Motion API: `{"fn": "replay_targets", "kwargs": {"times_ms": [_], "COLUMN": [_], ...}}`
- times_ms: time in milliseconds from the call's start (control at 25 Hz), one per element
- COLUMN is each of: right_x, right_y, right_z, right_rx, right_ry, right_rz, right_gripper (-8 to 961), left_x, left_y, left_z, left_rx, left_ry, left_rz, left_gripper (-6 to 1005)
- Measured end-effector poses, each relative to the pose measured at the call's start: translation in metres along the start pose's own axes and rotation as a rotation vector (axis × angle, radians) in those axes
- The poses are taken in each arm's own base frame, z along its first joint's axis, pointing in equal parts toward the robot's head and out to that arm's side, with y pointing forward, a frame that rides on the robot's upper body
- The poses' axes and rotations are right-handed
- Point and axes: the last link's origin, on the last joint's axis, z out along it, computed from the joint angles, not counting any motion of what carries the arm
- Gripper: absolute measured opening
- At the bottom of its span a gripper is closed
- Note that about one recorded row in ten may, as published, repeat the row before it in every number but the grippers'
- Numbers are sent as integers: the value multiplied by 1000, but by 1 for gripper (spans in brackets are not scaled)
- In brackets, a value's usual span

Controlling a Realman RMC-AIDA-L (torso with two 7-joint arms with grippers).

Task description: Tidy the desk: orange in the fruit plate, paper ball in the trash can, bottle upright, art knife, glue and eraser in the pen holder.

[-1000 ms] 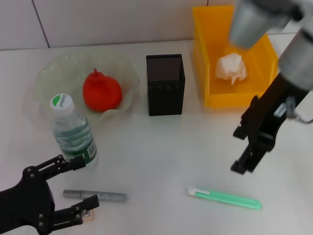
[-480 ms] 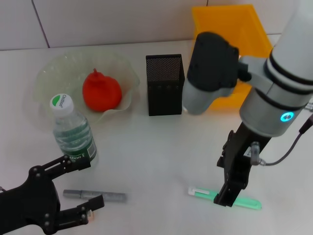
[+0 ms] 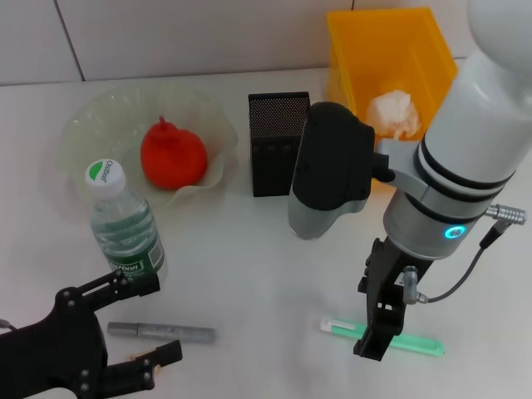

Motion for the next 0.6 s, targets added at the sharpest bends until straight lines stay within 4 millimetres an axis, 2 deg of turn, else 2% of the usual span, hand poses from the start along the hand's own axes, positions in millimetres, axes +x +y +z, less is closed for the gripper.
{"fn": "replay_targets", "kwargs": {"times_ms": [320, 600], "right_x": [-4, -7], "right_y": [-2, 1], "right_z": [18, 25], "right_rx": [17, 38], "right_ry": [-5, 11], "right_rz": [4, 4], "right_gripper": [839, 838], "left_x": [-1, -4], "left_y": [2, 5], "left_z": [0, 1], "left_rx": [-7, -26], "left_ry": [-4, -19], "left_rz": [-3, -8], "left_gripper": [815, 814]}}
